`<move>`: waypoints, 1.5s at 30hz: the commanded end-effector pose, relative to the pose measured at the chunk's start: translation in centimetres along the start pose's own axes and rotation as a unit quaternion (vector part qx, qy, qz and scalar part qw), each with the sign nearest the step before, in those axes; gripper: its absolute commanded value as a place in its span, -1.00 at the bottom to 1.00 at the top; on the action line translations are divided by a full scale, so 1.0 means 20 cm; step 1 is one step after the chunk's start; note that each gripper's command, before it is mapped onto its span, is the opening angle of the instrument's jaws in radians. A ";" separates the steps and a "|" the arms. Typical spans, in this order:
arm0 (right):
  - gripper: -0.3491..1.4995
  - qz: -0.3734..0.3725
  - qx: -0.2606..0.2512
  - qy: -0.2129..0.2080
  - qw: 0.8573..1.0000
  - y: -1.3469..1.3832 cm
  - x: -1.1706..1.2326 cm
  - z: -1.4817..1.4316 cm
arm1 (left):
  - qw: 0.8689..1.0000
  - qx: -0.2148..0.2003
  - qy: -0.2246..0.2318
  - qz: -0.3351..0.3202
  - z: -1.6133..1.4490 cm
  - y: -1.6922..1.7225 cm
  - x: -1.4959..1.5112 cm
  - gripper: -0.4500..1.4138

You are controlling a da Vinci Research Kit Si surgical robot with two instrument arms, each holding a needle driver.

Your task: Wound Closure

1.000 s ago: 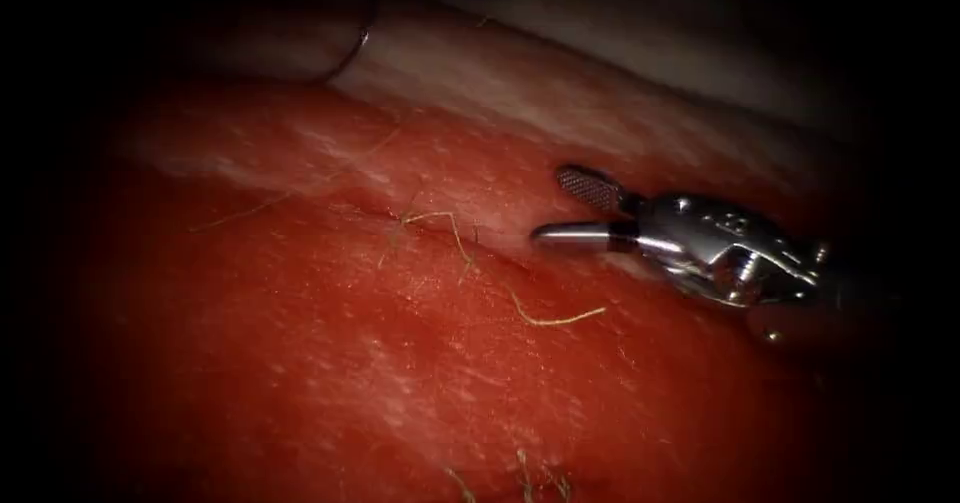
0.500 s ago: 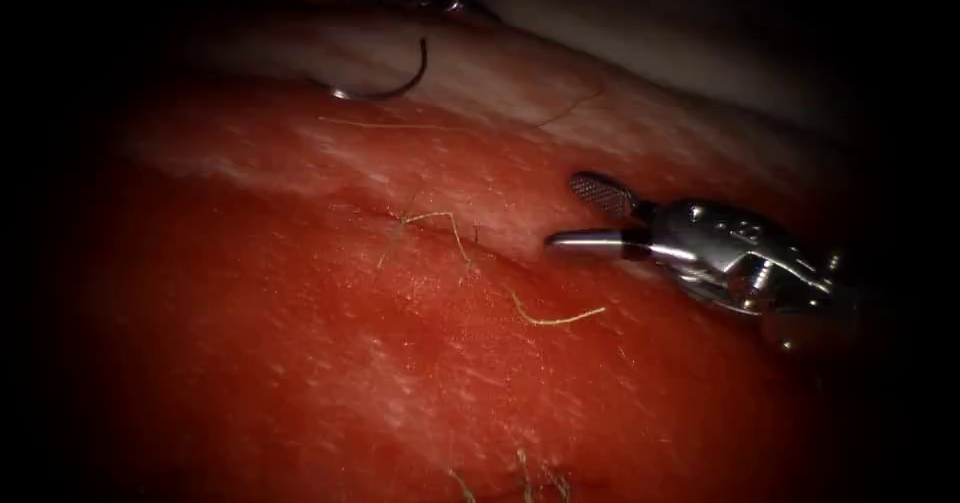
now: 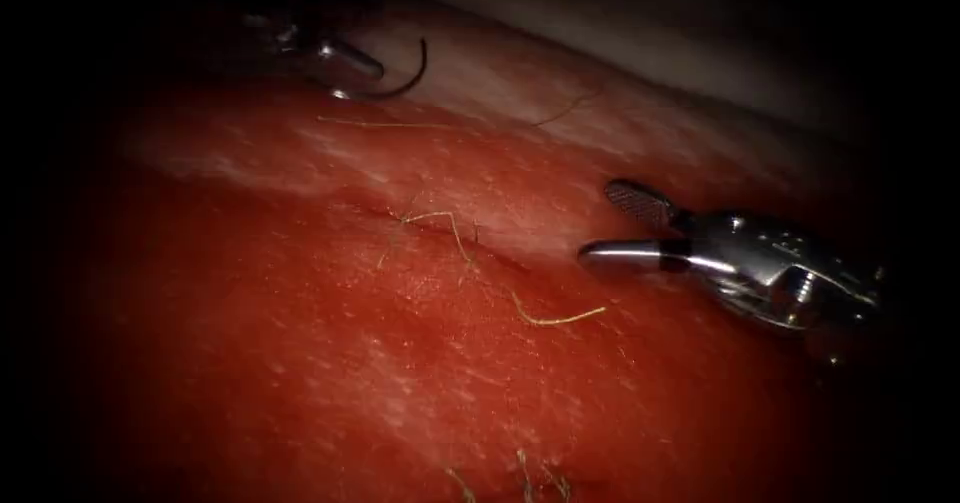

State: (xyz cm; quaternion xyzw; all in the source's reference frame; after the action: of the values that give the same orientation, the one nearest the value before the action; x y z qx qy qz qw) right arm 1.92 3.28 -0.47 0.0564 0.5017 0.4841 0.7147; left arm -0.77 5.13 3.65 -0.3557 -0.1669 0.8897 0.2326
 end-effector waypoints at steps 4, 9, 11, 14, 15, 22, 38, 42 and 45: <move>0.92 -0.028 -0.021 -0.018 0.999 -0.004 0.006 -0.005 | 1.000 -0.015 0.003 0.010 0.011 0.036 0.013 0.16; 0.89 -0.044 -0.026 -0.056 0.997 -0.006 0.008 -0.010 | 0.999 -0.019 -0.028 0.013 0.018 0.065 0.026 0.17; 0.89 -0.051 -0.036 -0.067 0.996 -0.006 0.008 -0.011 | 0.999 -0.021 -0.041 0.002 0.021 0.070 0.028 0.17; 0.89 -0.053 -0.052 -0.085 0.994 -0.005 0.007 -0.014 | 0.998 -0.020 -0.067 0.001 0.030 0.080 0.029 0.18; 0.89 -0.056 -0.058 -0.089 0.993 -0.005 0.007 -0.015 | 0.997 -0.019 -0.076 0.004 0.033 0.083 0.028 0.18; 0.91 -0.057 -0.071 -0.097 0.991 -0.004 0.007 -0.017 | 0.992 -0.013 -0.123 0.008 0.052 0.089 0.020 0.22; 0.91 -0.059 -0.070 -0.099 0.991 -0.007 0.006 -0.014 | 0.992 -0.009 -0.123 -0.005 0.070 0.083 0.017 0.21; 0.91 -0.059 -0.069 -0.099 0.991 -0.008 0.006 -0.013 | 0.992 -0.034 -0.116 -0.024 0.068 0.077 0.017 -0.52; 0.91 -0.059 -0.069 -0.099 0.991 -0.008 0.006 -0.013 | 0.994 -0.056 -0.093 -0.021 0.064 0.076 0.020 -0.89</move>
State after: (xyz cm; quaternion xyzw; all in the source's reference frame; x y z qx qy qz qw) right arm 1.73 3.15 -0.79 0.0249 0.3942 0.4670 0.7911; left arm -2.33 3.98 3.50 -0.2906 -0.2466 0.9000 0.2114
